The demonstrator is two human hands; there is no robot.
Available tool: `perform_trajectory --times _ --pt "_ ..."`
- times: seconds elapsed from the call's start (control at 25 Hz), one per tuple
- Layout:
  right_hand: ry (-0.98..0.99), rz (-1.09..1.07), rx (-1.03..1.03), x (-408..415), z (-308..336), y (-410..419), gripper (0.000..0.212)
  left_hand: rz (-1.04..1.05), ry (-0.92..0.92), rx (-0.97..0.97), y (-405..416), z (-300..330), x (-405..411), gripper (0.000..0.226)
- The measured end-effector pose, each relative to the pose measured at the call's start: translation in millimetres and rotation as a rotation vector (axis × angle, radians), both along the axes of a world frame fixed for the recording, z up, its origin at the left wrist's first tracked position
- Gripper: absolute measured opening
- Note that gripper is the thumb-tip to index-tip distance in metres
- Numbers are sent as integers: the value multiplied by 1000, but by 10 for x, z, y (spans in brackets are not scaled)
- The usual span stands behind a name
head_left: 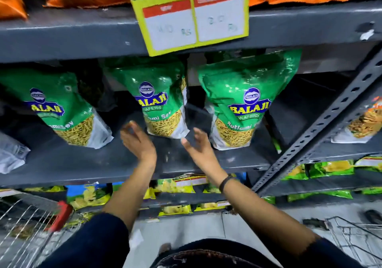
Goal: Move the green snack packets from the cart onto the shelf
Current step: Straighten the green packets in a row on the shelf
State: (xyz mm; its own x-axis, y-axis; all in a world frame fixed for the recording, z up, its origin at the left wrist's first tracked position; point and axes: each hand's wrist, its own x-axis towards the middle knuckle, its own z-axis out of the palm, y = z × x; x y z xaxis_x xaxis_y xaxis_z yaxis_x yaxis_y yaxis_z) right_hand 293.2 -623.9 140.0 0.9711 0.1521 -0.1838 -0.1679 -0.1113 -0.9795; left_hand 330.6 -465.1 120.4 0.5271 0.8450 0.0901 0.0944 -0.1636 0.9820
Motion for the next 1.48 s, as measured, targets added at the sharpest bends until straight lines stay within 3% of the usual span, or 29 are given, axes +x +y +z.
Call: perform_trajectory --times 0.12,0.16,0.24,0.32,0.44,0.52,0.68,0.72,0.8,0.88,0.96,1.04,1.12,1.2,1.32,1.48 --pt "10 49 -27 331 108 230 85 -563 144 -236 279 132 185 74" --pt "31 61 -25 400 131 243 83 -721 133 -295 244 174 196 64" --pt "16 73 22 470 140 454 68 -825 106 -255 371 231 219 49" --pt "-46 71 47 434 74 551 64 -794 134 -192 454 180 177 52" --pt "-48 85 59 380 -57 496 61 -728 175 -160 416 119 -17 73" --pt "-39 62 56 339 -81 550 62 -745 175 -188 452 154 -91 67" --pt "-43 -195 70 173 -201 736 91 -807 193 -232 611 113 -220 55" --pt "-38 -329 103 81 -212 802 86 -763 161 -248 671 74 -339 49" --pt "-114 -595 165 -125 -254 934 52 -518 34 -217 853 -2 -596 31" --pt "-186 -670 34 -366 -301 1150 35 -170 -31 -193 1171 -96 -795 24" --pt "-215 -434 -116 -527 -294 1492 29 101 -12 -163 1573 -98 -849 29" --pt "-229 -118 -191 -493 -218 1900 29 212 -47 -169 1976 18 -764 36" --pt "-234 58 -202 -242 -40 2243 65 110 -94 -209 2328 152 -535 40" --pt "-146 151 -185 55 171 2484 91 -174 -65 -256 2562 258 -342 48" --pt "-96 267 -162 340 220 2677 98 -462 34 -318 2655 223 -202 71" --pt "-59 292 -42 280 76 2781 90 -406 50 -317 2424 347 -448 58"
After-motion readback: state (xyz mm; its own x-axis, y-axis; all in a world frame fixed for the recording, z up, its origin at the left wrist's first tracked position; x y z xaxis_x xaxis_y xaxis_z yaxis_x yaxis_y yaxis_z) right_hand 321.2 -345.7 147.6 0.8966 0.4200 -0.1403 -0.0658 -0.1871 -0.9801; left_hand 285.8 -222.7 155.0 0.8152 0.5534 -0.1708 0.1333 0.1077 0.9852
